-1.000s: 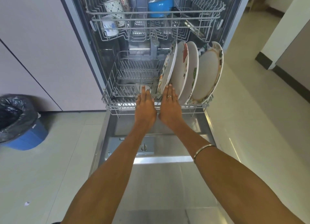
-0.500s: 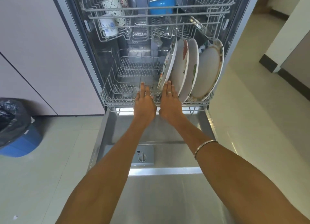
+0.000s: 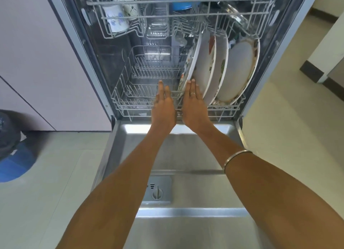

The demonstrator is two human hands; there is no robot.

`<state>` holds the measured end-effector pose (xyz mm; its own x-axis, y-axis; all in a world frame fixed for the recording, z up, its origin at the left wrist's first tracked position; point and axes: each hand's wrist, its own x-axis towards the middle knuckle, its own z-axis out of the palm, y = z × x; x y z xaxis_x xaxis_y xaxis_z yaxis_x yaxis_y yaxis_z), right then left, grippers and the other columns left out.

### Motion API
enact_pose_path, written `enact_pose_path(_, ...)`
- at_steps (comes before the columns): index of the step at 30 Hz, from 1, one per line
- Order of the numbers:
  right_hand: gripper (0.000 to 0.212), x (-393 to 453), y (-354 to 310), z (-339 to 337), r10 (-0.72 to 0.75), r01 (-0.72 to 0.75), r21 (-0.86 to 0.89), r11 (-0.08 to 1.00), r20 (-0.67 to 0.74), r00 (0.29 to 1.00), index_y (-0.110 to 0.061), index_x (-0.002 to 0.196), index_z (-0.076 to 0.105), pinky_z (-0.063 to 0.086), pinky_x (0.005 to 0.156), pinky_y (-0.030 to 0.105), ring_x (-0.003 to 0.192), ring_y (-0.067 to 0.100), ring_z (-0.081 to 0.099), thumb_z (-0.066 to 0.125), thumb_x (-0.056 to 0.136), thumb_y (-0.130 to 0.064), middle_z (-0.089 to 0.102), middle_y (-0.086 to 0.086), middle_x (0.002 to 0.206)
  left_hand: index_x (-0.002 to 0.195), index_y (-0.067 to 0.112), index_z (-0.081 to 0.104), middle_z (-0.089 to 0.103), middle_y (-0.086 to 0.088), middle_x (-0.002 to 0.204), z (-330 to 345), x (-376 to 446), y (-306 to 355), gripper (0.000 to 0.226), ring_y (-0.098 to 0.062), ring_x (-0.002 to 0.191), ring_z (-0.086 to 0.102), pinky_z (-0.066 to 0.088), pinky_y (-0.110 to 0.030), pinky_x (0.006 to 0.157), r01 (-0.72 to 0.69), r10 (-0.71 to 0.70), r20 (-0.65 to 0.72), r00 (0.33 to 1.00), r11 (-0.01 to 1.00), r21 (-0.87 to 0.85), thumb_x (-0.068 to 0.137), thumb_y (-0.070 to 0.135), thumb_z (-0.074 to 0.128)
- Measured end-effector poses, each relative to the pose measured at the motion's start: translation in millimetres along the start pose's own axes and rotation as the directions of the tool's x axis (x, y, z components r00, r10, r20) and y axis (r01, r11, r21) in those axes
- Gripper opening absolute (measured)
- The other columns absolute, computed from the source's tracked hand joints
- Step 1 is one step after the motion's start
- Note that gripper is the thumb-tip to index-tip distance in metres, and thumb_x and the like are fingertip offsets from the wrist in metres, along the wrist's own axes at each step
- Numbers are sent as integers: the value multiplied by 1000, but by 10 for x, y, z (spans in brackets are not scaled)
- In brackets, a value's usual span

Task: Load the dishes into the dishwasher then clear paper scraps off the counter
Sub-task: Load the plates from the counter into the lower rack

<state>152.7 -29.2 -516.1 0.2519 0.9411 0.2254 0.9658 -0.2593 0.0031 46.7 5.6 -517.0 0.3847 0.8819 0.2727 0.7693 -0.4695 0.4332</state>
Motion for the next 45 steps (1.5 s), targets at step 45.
enact_pose_path(45, 84, -181, 176, -802, -159, 149, 66, 987, 199, 967, 1, 154, 10, 35, 114, 43, 146, 32, 26, 61, 88, -8, 17, 18, 161, 154, 5, -14, -17, -15, 162, -295, -179, 68, 73, -32, 151, -11, 9, -51, 123, -71, -39, 247, 968, 905, 420, 104, 31, 33)
